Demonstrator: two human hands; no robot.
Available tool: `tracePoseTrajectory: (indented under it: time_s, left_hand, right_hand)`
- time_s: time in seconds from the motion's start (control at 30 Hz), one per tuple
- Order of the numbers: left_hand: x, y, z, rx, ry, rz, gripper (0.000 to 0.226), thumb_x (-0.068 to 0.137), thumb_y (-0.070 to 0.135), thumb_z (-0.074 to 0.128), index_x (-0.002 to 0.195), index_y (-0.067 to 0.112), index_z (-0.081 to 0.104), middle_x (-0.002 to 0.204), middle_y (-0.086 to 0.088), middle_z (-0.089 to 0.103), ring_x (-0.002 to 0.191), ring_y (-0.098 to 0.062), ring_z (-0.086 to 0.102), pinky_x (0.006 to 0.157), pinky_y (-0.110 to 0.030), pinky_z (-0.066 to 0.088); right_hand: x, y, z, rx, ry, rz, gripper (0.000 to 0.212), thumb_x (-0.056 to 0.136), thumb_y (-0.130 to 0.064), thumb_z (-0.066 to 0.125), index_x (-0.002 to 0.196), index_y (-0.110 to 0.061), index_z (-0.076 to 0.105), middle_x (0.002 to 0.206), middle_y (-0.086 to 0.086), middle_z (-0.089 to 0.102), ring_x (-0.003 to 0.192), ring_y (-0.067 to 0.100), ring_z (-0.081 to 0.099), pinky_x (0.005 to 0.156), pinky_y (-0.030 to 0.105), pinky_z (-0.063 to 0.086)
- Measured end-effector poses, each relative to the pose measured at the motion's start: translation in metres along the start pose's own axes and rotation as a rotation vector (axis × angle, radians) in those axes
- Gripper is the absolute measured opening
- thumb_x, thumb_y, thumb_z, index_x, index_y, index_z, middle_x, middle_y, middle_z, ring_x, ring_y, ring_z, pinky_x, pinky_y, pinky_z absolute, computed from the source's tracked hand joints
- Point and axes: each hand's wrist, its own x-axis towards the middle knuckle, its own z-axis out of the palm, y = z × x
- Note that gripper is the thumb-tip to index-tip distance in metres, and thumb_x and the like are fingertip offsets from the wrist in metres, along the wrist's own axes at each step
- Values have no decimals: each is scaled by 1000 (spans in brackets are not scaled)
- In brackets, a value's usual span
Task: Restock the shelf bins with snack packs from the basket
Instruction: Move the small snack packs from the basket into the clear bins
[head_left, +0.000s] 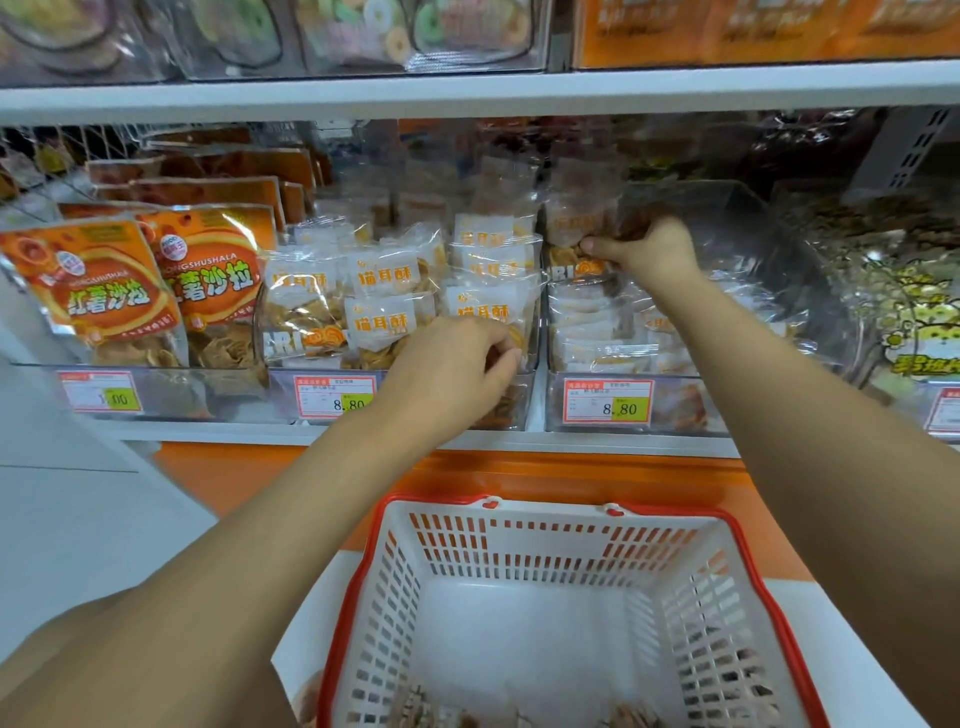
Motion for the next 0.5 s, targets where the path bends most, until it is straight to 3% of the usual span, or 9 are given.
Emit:
tracePoseTrajectory:
  time_s: [0.23, 0.37, 0.5]
  left_hand:
    - [-10, 0, 1, -83, 13, 4, 17, 92, 22, 56, 100, 18, 71, 91, 5, 69, 83, -9, 62, 76, -27, 52]
    - [-20, -4, 1, -128, 12, 20, 21, 93, 21, 57, 110, 16, 67, 100, 5, 65, 88, -4, 59, 79, -17, 47]
    - [-33, -6, 3, -167, 13, 39, 17, 93, 22, 56, 106, 16, 66, 98, 5, 65, 89, -5, 60, 81, -21, 49]
  right_hand:
    - [-5, 1, -6, -34, 6, 66, 63, 67, -44, 83, 114, -7, 62, 112, 3, 65, 103, 20, 60, 92, 35, 50]
    - [-11, -5, -13, -40, 66, 7, 49, 78, -40, 76, 110, -7, 60, 103, 2, 60, 95, 19, 57, 85, 34, 48]
    - [-25, -8, -25, -86, 62, -43, 30, 80, -39, 73, 87, -15, 56, 89, 0, 60, 85, 17, 57, 72, 28, 41]
